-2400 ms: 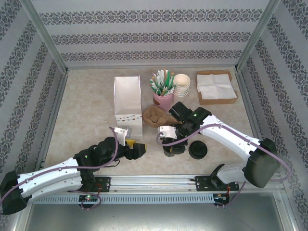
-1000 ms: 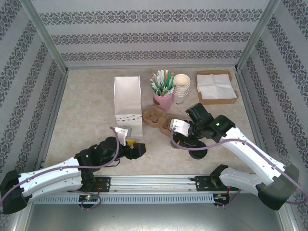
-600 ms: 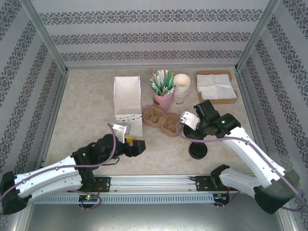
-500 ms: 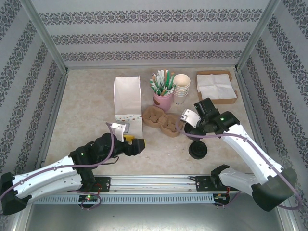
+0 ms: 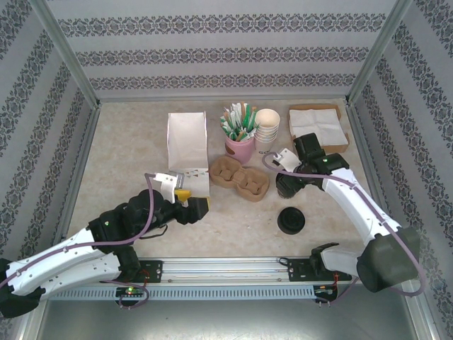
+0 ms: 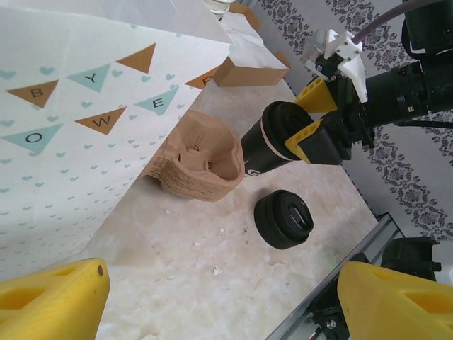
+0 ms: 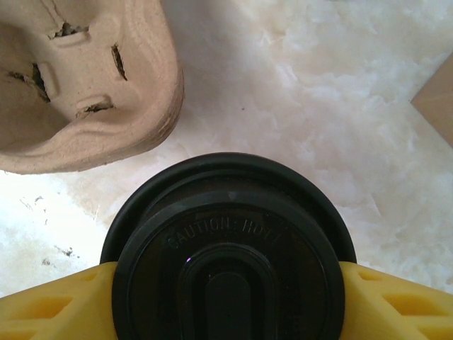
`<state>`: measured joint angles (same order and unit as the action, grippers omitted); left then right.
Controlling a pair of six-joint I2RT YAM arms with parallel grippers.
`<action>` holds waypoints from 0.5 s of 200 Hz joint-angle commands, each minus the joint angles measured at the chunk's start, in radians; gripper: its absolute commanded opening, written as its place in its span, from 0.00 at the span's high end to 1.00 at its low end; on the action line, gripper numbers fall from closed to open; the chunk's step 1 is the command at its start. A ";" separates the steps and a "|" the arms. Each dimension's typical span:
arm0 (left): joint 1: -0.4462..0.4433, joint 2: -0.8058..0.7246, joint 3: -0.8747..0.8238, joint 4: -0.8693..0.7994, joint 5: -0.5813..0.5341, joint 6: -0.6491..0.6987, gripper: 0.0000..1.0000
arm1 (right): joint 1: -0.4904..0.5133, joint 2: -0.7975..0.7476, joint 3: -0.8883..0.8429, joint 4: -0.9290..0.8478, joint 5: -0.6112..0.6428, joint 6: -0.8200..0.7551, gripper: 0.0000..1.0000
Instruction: Pack the takeout coffee
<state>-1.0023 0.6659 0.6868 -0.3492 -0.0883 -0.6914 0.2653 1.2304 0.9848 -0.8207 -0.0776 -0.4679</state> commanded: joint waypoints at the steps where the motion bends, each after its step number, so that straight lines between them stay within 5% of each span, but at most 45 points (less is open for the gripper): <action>1: -0.015 0.000 0.036 -0.053 -0.021 0.035 0.14 | -0.022 0.011 0.017 0.022 -0.059 0.024 0.28; 100: -0.015 0.043 0.093 -0.089 -0.018 0.037 0.14 | -0.045 0.050 -0.012 0.018 -0.030 0.006 0.21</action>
<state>-1.0023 0.7082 0.7471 -0.4061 -0.0910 -0.6800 0.2371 1.2728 0.9844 -0.8093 -0.1207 -0.4549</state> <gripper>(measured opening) 0.859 0.779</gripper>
